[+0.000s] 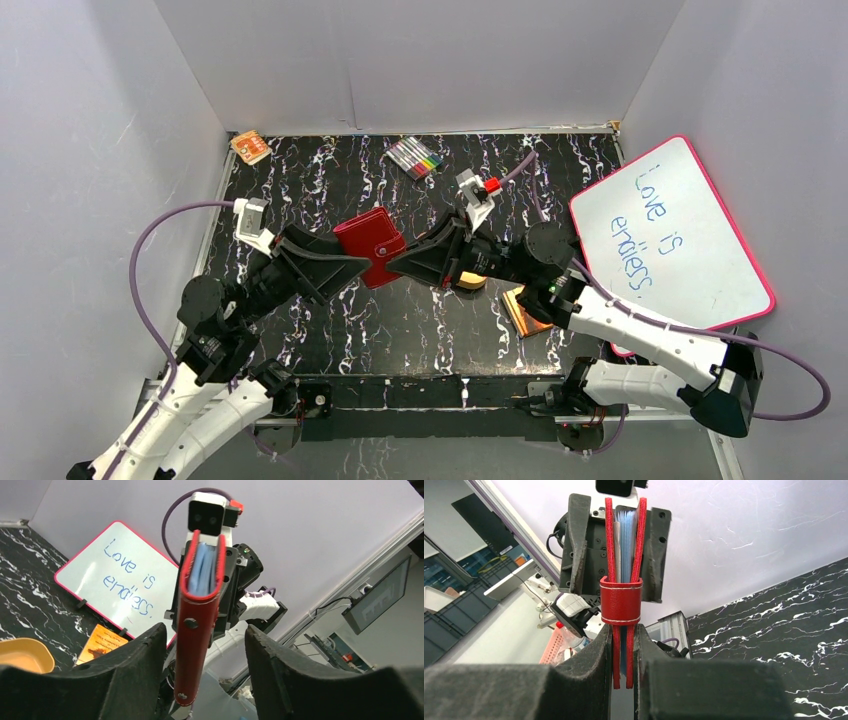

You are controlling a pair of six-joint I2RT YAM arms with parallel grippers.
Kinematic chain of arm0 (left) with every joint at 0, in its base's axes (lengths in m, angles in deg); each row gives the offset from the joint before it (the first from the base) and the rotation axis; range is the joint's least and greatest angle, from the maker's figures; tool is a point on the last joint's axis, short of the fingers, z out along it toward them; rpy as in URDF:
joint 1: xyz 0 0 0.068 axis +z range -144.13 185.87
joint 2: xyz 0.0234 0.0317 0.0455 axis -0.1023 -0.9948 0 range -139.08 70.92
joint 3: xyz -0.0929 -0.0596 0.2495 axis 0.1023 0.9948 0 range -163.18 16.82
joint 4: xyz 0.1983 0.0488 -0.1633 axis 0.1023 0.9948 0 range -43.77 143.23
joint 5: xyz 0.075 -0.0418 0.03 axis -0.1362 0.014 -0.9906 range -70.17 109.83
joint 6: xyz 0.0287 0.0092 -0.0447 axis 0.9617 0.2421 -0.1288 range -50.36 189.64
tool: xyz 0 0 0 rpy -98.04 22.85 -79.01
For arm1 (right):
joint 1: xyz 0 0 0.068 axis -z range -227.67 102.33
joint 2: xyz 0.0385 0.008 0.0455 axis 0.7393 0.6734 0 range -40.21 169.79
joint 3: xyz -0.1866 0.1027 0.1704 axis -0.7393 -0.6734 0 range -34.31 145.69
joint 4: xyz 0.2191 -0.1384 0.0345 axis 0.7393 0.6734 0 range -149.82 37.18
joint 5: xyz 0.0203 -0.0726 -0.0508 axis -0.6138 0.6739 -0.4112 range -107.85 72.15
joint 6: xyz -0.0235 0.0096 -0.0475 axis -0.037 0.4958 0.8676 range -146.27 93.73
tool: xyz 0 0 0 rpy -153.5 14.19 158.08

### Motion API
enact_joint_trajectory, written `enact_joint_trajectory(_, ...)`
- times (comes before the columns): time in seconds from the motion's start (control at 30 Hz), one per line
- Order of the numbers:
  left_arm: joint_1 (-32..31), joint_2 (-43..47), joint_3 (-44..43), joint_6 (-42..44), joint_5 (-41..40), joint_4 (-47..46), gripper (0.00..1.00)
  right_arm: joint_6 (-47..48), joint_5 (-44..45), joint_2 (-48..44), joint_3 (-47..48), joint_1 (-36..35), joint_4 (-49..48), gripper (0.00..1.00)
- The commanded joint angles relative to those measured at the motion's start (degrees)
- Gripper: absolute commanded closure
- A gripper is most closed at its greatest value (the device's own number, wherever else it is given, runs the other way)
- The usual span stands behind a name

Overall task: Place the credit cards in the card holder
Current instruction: Close the card holder at the center of the board.

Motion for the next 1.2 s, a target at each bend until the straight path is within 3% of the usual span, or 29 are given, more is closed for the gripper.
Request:
enact_joint_trajectory(0.0, -0.3, 0.7, 1.0, 0.6, 1.4, -3.7, 0.48, -1.8, 0.6, 0.0, 0.2, -0.1, -7.4, 1.00)
enact_joint_trajectory(0.17, -0.2, 0.8, 1.5, 1.1, 1.6, -3.5, 0.58, -2.4, 0.4, 0.6, 0.0, -0.1, -7.9, 1.00)
enact_joint_trajectory(0.43, -0.2, 0.5, 1.6, 1.1, 1.7, -4.1, 0.61, -3.6, 0.3, 1.4, -0.8, -0.1, -9.7, 1.00)
enact_joint_trajectory(0.7, -0.2, 1.2, 2.2, 1.2, 1.4, -4.1, 0.81, -4.2, -0.8, 2.3, -0.5, -0.1, -10.1, 1.00)
enact_joint_trajectory(0.87, -0.2, 1.0, 2.3, 1.3, 1.7, -3.7, 1.00, -4.3, -0.8, 2.3, -0.7, -0.1, -10.1, 1.00)
enact_joint_trajectory(1.17, -0.3, 2.0, 2.9, 0.9, 0.3, -3.1, 1.00, -4.8, -1.2, 1.9, -1.4, -0.1, -10.1, 1.00)
